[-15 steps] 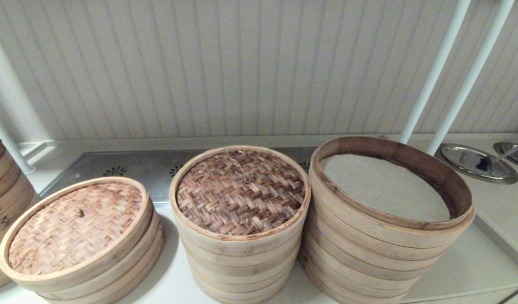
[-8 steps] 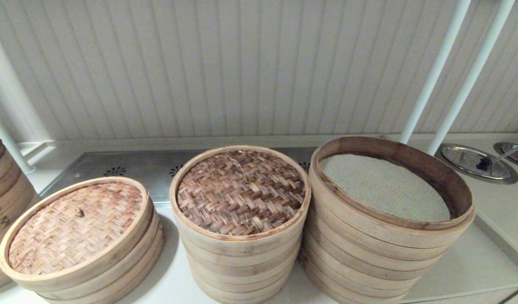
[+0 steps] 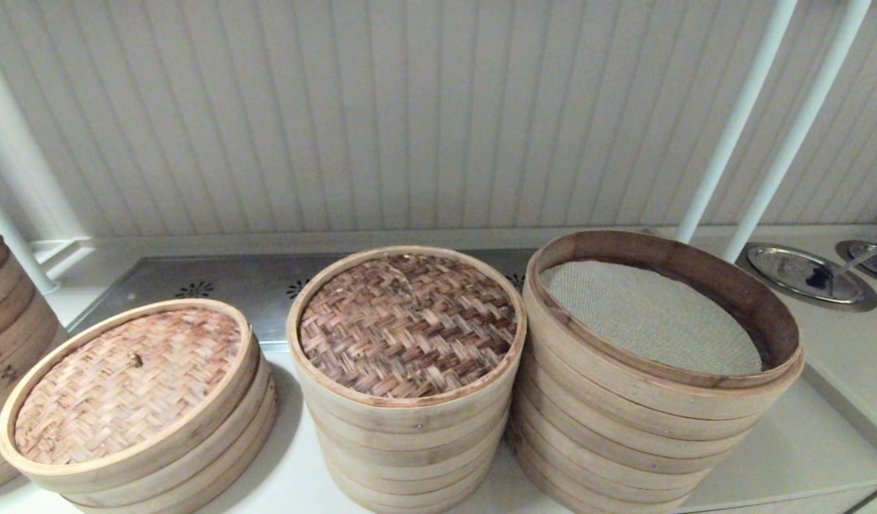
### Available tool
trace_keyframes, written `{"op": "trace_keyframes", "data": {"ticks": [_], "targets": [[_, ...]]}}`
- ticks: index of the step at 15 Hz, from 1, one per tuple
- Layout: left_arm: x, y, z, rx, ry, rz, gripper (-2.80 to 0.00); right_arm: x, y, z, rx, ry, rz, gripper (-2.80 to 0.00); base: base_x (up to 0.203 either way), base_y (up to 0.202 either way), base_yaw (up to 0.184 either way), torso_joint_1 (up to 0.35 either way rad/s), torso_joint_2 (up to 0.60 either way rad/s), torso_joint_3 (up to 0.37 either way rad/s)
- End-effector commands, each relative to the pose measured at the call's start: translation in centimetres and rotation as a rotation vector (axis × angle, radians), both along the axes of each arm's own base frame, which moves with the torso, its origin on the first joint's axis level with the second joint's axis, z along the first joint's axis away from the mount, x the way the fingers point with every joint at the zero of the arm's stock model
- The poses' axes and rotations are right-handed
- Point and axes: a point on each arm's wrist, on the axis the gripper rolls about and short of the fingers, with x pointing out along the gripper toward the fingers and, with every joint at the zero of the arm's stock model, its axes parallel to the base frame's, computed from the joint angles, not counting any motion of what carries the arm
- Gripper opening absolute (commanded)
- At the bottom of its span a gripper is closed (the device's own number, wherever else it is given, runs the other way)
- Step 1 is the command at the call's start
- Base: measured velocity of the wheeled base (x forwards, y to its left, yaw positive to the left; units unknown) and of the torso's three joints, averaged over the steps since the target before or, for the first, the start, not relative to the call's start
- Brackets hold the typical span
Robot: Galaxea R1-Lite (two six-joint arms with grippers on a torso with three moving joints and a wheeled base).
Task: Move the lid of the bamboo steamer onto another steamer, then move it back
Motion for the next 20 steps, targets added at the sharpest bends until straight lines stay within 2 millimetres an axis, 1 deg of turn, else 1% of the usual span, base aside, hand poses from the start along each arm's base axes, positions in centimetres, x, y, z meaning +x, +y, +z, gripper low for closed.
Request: {"op": "trace_keyframes", "data": {"ticks": [1, 20], "targets": [[0.0, 0.0, -0.01, 0.0, -0.001, 0.0, -2.8, 0.02, 0.0, -0.05, 0.0, 0.003, 0.0, -2.8, 0.0, 0.0, 0.0, 0.0, 0.0, 0.0], [0.0, 0.0, -0.01, 0.0, -0.001, 0.0, -2.8, 0.03, 0.0, -0.04, 0.001, 0.004, 0.0, -2.8, 0.0, 0.0, 0.0, 0.0, 0.0, 0.0]]}}
